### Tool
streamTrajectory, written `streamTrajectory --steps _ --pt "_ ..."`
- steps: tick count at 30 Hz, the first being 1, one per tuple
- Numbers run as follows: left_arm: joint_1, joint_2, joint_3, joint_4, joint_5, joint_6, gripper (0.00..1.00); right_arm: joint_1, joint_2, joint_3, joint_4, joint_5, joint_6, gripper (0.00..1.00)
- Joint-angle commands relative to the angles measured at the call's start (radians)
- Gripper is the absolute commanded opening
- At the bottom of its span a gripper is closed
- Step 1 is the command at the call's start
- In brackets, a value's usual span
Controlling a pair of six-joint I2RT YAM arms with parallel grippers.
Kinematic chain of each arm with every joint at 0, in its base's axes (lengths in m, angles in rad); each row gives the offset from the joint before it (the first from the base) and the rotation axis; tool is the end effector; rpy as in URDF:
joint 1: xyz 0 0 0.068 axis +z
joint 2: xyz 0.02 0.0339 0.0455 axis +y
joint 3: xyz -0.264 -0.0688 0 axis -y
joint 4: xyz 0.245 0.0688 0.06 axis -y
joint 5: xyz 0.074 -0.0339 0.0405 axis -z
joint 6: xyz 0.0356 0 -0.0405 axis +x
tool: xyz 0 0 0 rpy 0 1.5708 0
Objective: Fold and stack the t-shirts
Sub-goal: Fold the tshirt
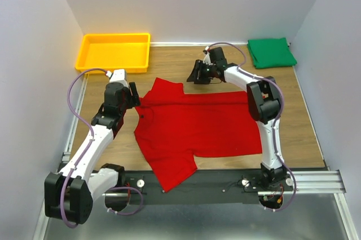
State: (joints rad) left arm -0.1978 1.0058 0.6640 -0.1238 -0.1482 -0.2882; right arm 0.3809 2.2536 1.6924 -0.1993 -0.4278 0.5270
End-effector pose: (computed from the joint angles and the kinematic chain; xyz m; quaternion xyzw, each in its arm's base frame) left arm 0.2238 -0.0395 0.2619 -0.0772 0.8462 -0.0648 0.5232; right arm 0.4615 0.2007 0.1654 -0.0179 0.9018 0.3442 0.2606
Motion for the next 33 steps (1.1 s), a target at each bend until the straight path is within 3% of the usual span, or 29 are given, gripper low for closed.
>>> streamTrajectory --steps 1,10,13,16,17,22,33 --pt "-0.002 0.007 0.005 0.067 -0.042 0.004 0.72 0.033 0.095 0.116 0.024 -0.107 0.079 0.57" --pt "-0.002 0.039 0.019 0.067 -0.031 0.009 0.72 0.079 0.218 0.187 0.024 -0.16 0.11 0.57" --pt "-0.002 0.042 0.016 0.073 -0.018 0.007 0.71 0.09 0.242 0.21 0.026 -0.183 0.114 0.5" --pt "-0.002 0.05 0.019 0.073 -0.01 0.009 0.7 0.098 0.254 0.231 0.024 -0.204 0.117 0.34" --pt "-0.002 0.051 0.02 0.073 -0.008 0.009 0.7 0.099 0.251 0.233 0.024 -0.21 0.11 0.22" --pt "-0.002 0.053 0.02 0.075 -0.002 0.009 0.7 0.115 0.186 0.211 0.024 -0.244 0.061 0.03" --pt "-0.002 0.076 0.022 0.069 -0.001 0.012 0.7 0.187 -0.081 -0.065 0.023 -0.359 -0.106 0.01"
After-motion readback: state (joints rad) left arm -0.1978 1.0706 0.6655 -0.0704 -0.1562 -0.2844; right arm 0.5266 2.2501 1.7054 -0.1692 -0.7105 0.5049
